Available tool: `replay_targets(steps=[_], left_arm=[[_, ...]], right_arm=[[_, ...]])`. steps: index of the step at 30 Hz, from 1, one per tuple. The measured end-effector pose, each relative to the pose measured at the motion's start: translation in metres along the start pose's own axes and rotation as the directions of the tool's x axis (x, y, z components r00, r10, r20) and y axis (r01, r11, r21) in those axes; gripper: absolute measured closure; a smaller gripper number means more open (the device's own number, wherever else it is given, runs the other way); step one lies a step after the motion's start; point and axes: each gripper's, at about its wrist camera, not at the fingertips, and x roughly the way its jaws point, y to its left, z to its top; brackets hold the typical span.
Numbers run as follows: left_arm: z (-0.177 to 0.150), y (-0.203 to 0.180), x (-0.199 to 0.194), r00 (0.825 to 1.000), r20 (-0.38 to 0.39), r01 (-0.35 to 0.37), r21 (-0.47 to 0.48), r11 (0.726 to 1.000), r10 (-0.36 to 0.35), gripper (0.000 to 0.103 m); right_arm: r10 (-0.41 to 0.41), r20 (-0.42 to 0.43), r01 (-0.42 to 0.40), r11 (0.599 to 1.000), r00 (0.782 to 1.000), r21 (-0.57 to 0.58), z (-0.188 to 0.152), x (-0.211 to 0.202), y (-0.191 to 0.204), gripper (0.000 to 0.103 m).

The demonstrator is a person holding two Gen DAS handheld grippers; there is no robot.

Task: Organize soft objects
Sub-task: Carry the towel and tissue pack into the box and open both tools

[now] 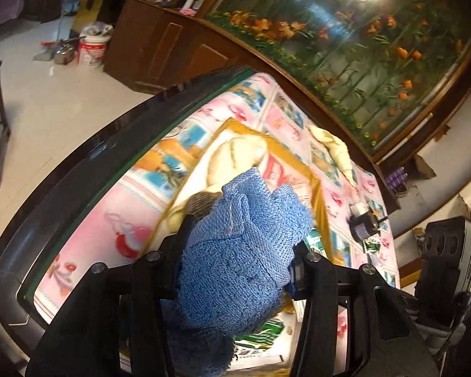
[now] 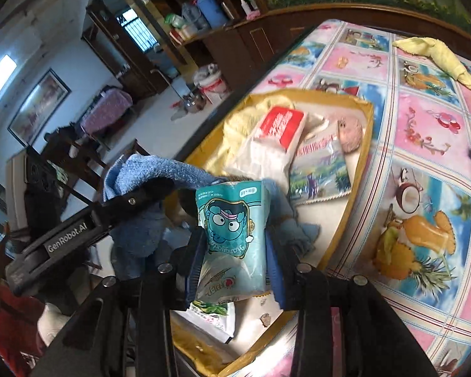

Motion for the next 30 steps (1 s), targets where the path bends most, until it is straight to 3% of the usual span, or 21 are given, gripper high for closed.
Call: replay_targets(steps=[6, 9, 13, 18, 21, 23, 25, 26, 28, 30], left_arm=[[0.0, -0.009, -0.022, 0.991, 0.121, -0.059, 0.049, 0.997, 0.053, 0.036], [-0.001, -0.023, -0.033, 0.972, 0.191, -0.154, 0.086, 0.984, 0.135, 0.033], [-0.006, -0.043, -0.046, 0.904, 0.292, -0.357, 0.116, 0.927, 0.312, 0.033], [-0.025, -0.071, -0.067, 0.805, 0.449, -0.492, 0.142, 0.859, 0.387, 0.033], [-0.039, -0.089, -0.081, 0.755, 0.536, -0.532, 0.163, 0.831, 0.378, 0.024], [-0.048, -0.106, -0.085, 0.728, 0.585, -0.556, 0.198, 0.807, 0.358, 0.02], [-0.056, -0.121, -0.083, 0.724, 0.601, -0.573, 0.25, 0.781, 0.339, 0.02], [-0.059, -0.129, -0.081, 0.739, 0.591, -0.565, 0.28, 0.776, 0.324, 0.02], [-0.061, -0.142, -0.076, 0.768, 0.565, -0.543, 0.327, 0.773, 0.301, 0.02], [-0.065, -0.154, -0.067, 0.795, 0.536, -0.525, 0.374, 0.764, 0.284, 0.02]], right_arm=[[-0.04, -0.002, 0.04, 0.998, 0.999, -0.052, -0.014, 0.006, 0.007, 0.049], [-0.038, 0.031, 0.041, 0.993, 0.999, -0.108, -0.018, -0.008, 0.019, 0.041], [-0.034, 0.075, 0.044, 0.989, 0.997, -0.139, -0.02, -0.026, 0.024, 0.041], [-0.078, 0.18, 0.104, 0.985, 0.981, -0.138, -0.025, -0.062, 0.014, 0.041], [-0.135, 0.29, 0.181, 0.973, 0.948, -0.14, -0.032, -0.092, 0.007, 0.041], [-0.202, 0.382, 0.272, 0.952, 0.902, -0.139, -0.042, -0.114, 0.002, 0.021], [-0.267, 0.455, 0.357, 0.926, 0.849, -0.123, -0.049, -0.128, -0.01, 0.018], [-0.29, 0.473, 0.384, 0.916, 0.832, -0.115, -0.053, -0.133, -0.018, 0.018], [-0.331, 0.478, 0.418, 0.905, 0.813, -0.084, -0.057, -0.14, -0.038, 0.018], [-0.357, 0.459, 0.416, 0.909, 0.813, -0.031, -0.06, -0.15, -0.063, 0.018]])
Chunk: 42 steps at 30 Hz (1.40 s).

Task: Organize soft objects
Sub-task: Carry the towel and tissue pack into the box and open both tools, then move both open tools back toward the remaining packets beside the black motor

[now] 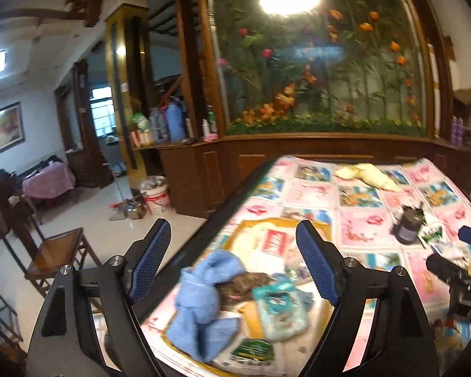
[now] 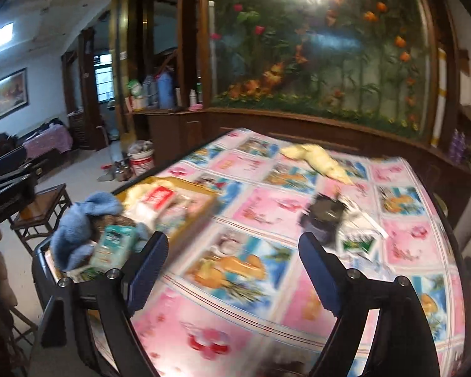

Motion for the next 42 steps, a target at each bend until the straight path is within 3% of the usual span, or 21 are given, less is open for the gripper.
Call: replay_targets(steps=[10, 21, 24, 26, 27, 32, 38, 40, 42], left_arm=[[-0.002, -0.072, 0.01, 0.989, -0.122, 0.096, 0.139, 0.986, -0.08, 0.02], [-0.012, -0.118, 0.031, 0.971, -0.212, 0.151, 0.208, 0.967, -0.106, 0.02], [-0.016, -0.131, 0.039, 0.959, -0.247, 0.191, 0.214, 0.958, -0.136, 0.02], [-0.021, -0.138, 0.046, 0.938, -0.291, 0.251, 0.194, 0.948, -0.188, 0.02], [-0.025, -0.143, 0.05, 0.918, -0.322, 0.297, 0.172, 0.939, -0.231, 0.02], [-0.049, -0.172, 0.069, 0.798, -0.464, 0.47, 0.079, 0.879, -0.385, 0.02], [-0.069, -0.192, 0.085, 0.739, -0.531, 0.516, 0.05, 0.855, -0.415, 0.02], [-0.074, -0.194, 0.09, 0.712, -0.557, 0.528, 0.023, 0.849, -0.427, 0.02], [-0.081, -0.193, 0.095, 0.685, -0.579, 0.536, -0.011, 0.844, -0.443, 0.02]], right_arm=[[-0.081, -0.116, 0.107, 0.964, 0.99, 0.244, -0.024, -0.004, -0.112, 0.018], [-0.096, -0.15, 0.139, 0.94, 0.984, 0.311, -0.039, 0.004, -0.155, 0.018], [-0.106, -0.164, 0.155, 0.933, 0.981, 0.325, -0.04, 0.008, -0.167, 0.018], [-0.117, -0.174, 0.171, 0.927, 0.978, 0.333, -0.04, 0.011, -0.176, 0.018], [-0.125, -0.18, 0.18, 0.924, 0.976, 0.338, -0.039, 0.012, -0.182, 0.018], [-0.151, -0.214, 0.225, 0.898, 0.965, 0.379, -0.022, 0.031, -0.219, 0.018], [-0.105, -0.3, 0.228, 0.883, 0.948, 0.41, 0.002, 0.079, -0.241, 0.018], [-0.069, -0.356, 0.228, 0.875, 0.932, 0.427, 0.008, 0.104, -0.244, 0.018], [-0.051, -0.389, 0.232, 0.87, 0.92, 0.435, 0.01, 0.125, -0.244, 0.028]])
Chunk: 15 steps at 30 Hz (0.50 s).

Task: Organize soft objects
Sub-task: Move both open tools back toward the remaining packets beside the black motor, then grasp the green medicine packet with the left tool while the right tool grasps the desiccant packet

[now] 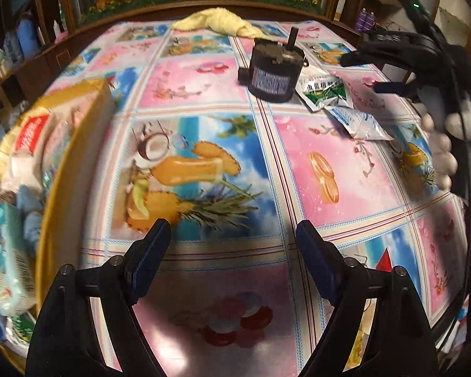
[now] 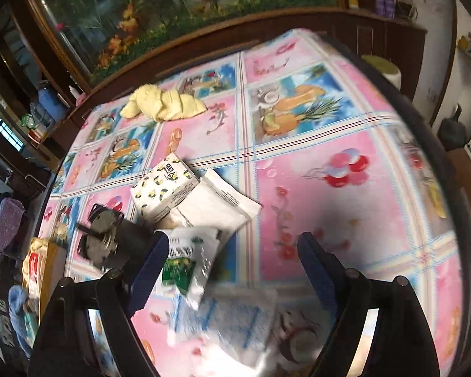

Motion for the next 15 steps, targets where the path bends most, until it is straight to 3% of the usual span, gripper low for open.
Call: replay_targets(steps=[2, 3, 6, 8, 12, 15], left_arm=[[-0.002, 0.001, 0.0, 1.0, 0.007, -0.015, 0.003, 1.0, 0.015, 0.02], [-0.002, 0.002, -0.001, 1.0, 0.004, -0.006, -0.001, 1.0, 0.006, 0.02], [-0.003, 0.01, -0.006, 0.998, 0.007, 0.057, -0.038, 0.998, -0.057, 0.02], [-0.005, 0.018, -0.01, 0.995, 0.014, 0.099, -0.068, 0.993, -0.099, 0.02], [-0.006, 0.026, -0.019, 0.991, 0.036, 0.132, -0.081, 0.988, -0.129, 0.02], [-0.008, 0.026, -0.027, 0.987, 0.055, 0.156, -0.061, 0.986, -0.153, 0.02]], right_arm=[[-0.032, -0.043, 0.03, 0.999, 0.999, -0.024, 0.002, 0.019, 0.009, 0.073], [-0.044, -0.071, 0.041, 0.998, 0.997, -0.038, 0.0, 0.027, 0.014, 0.079], [-0.048, -0.11, 0.036, 0.993, 0.993, -0.108, -0.015, 0.033, 0.029, 0.083], [-0.009, -0.137, -0.016, 0.984, 0.991, -0.178, -0.032, 0.027, 0.042, 0.083], [0.172, -0.272, -0.255, 0.916, 0.947, -0.309, -0.073, 0.009, 0.072, 0.083], [0.226, -0.183, -0.272, 0.917, 0.957, -0.291, -0.079, -0.029, 0.057, 0.082]])
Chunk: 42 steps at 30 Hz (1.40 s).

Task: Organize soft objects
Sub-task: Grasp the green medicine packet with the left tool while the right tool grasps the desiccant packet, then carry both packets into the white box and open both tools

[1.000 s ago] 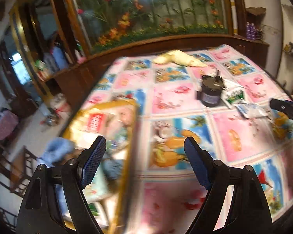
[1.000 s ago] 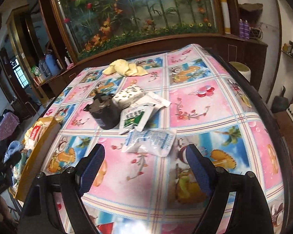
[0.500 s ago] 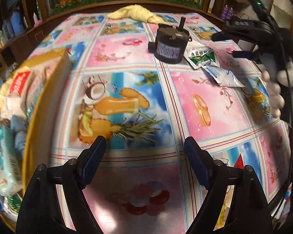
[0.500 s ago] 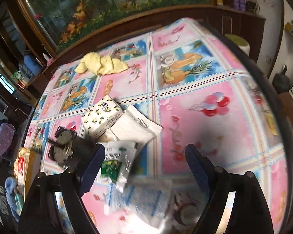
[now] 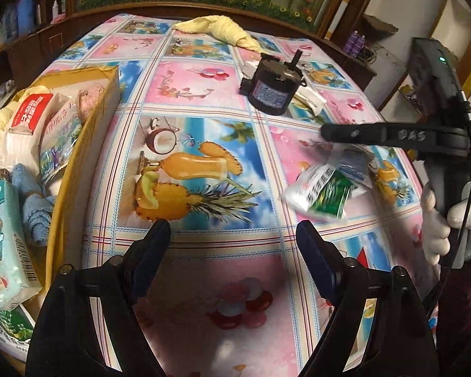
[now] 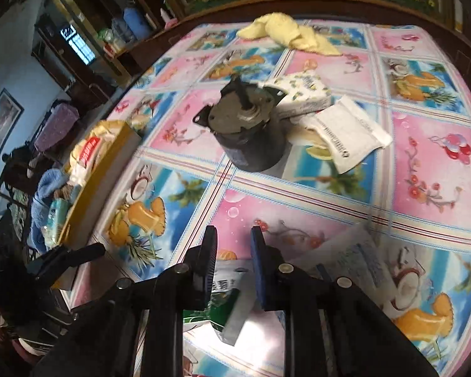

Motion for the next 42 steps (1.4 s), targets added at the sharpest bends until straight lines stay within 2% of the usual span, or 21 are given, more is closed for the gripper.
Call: replay_targets(steps=[3, 5, 7, 9, 12, 15, 18, 19, 21, 23, 24, 26, 28, 31, 38, 42], left_arm=[[0.0, -0.008, -0.004, 0.999, 0.01, 0.047, 0.055, 0.997, -0.048, 0.02], [0.001, -0.019, -0.004, 0.996, 0.009, 0.086, 0.104, 0.991, -0.087, 0.02], [0.002, -0.035, -0.001, 0.993, 0.003, 0.119, 0.167, 0.979, -0.121, 0.02], [0.004, -0.053, 0.004, 0.991, 0.003, 0.127, 0.247, 0.961, -0.132, 0.02], [0.009, -0.078, 0.02, 0.994, 0.008, 0.102, 0.377, 0.921, -0.113, 0.02], [0.016, -0.092, 0.046, 0.996, -0.04, 0.093, 0.434, 0.896, -0.085, 0.021], [0.016, -0.094, 0.07, 0.996, -0.085, 0.057, 0.443, 0.894, -0.021, 0.021], [0.015, -0.096, 0.069, 0.999, -0.048, 0.028, 0.458, 0.888, -0.007, 0.02], [0.016, -0.094, 0.068, 0.998, -0.054, 0.04, 0.444, 0.895, -0.018, 0.023], [0.017, -0.092, 0.063, 0.998, -0.049, 0.05, 0.435, 0.899, -0.032, 0.056], [0.02, -0.09, 0.061, 0.997, -0.062, 0.059, 0.419, 0.906, -0.037, 0.056], [0.024, -0.08, 0.059, 0.993, -0.083, 0.109, 0.361, 0.926, -0.084, 0.059], [0.024, -0.069, 0.053, 0.991, -0.078, 0.13, 0.308, 0.943, -0.111, 0.06], [0.023, -0.051, 0.033, 0.985, -0.052, 0.175, 0.229, 0.958, -0.167, 0.06], [0.018, -0.005, -0.031, 0.97, 0.065, 0.228, 0.084, 0.97, -0.233, 0.06], [0.02, 0.034, -0.067, 0.974, 0.143, 0.175, 0.023, 0.984, -0.177, 0.06]], right_arm=[[-0.097, 0.085, 0.089, 0.991, 0.992, 0.096, -0.015, -0.035, -0.027, 0.066], [-0.14, 0.091, 0.124, 0.978, 0.986, 0.167, -0.027, -0.045, -0.047, 0.051], [-0.142, 0.066, 0.121, 0.96, 0.988, 0.252, -0.039, -0.046, -0.067, 0.047], [-0.104, 0.04, 0.085, 0.94, 0.994, 0.329, -0.048, -0.041, -0.079, 0.046], [-0.068, 0.042, 0.047, 0.927, 0.997, 0.373, -0.044, -0.027, -0.078, 0.046], [-0.084, 0.024, 0.07, 0.935, 0.996, 0.347, -0.027, -0.016, -0.06, 0.045], [-0.12, -0.004, 0.116, 0.951, 0.993, 0.287, -0.015, -0.003, -0.045, 0.045], [-0.142, -0.017, 0.142, 0.959, 0.99, 0.247, -0.012, 0.001, -0.039, 0.045], [-0.181, -0.037, 0.184, 0.968, 0.983, 0.169, -0.008, 0.008, -0.027, 0.045], [-0.193, -0.043, 0.197, 0.975, 0.98, 0.107, -0.011, 0.012, -0.018, 0.048], [-0.197, -0.042, 0.2, 0.976, 0.979, 0.081, -0.012, 0.014, -0.014, 0.051], [-0.175, -0.041, 0.177, 0.983, 0.984, 0.043, -0.017, 0.015, -0.005, 0.065], [-0.11, -0.042, 0.112, 0.992, 0.993, 0.057, -0.021, 0.015, -0.003, 0.069], [-0.084, -0.022, 0.086, 0.993, 0.996, 0.077, -0.026, 0.012, -0.001, 0.074], [-0.033, 0.057, 0.026, 0.992, 0.998, 0.125, -0.03, -0.012, 0.012, 0.075], [0.007, 0.094, -0.017, 0.994, 0.996, 0.108, -0.026, -0.024, 0.032, 0.075]])
